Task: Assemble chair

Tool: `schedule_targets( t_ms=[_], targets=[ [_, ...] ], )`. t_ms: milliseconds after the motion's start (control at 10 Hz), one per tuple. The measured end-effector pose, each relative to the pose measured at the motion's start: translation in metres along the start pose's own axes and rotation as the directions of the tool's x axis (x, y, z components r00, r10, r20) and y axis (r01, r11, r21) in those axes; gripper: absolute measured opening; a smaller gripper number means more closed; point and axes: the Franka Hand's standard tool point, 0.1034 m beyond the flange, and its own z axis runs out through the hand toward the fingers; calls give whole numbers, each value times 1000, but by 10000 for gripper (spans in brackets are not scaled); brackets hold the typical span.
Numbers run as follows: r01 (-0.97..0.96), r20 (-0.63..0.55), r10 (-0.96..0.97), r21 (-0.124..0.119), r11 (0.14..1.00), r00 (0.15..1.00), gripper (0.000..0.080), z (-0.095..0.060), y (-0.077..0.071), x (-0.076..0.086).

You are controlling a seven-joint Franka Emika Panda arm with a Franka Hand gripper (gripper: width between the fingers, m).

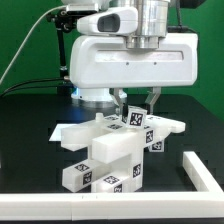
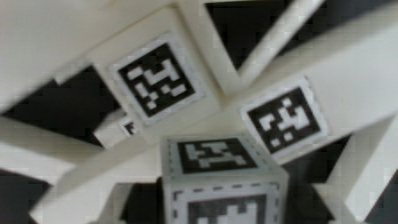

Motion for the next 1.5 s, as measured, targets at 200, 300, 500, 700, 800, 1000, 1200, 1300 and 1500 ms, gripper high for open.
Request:
schedule_targets(
  t_ms=[200, 300, 500, 700, 800, 1000, 1200, 1300, 1500],
  targets=[
    [-154, -1, 154, 0, 988, 988, 288, 0, 0, 0],
    [-207, -2, 207, 1, 978, 978, 288, 0, 0, 0],
    [-353, -6, 353, 2, 936, 936, 288, 0, 1, 1],
    [-518, -39, 518, 12, 856, 855, 287, 1, 9, 4],
    [-601, -43, 601, 17, 799, 798, 287, 1, 10, 5],
    [-755, -31, 756, 39, 655, 654, 287, 1, 12, 5],
    [-874, -9, 876, 66, 481, 482, 287, 1, 15, 5],
    [-902, -2, 905, 80, 425, 426, 287, 1, 16, 6],
    [-925, 1, 929, 94, 369, 370, 287, 2, 16, 7]
  ],
)
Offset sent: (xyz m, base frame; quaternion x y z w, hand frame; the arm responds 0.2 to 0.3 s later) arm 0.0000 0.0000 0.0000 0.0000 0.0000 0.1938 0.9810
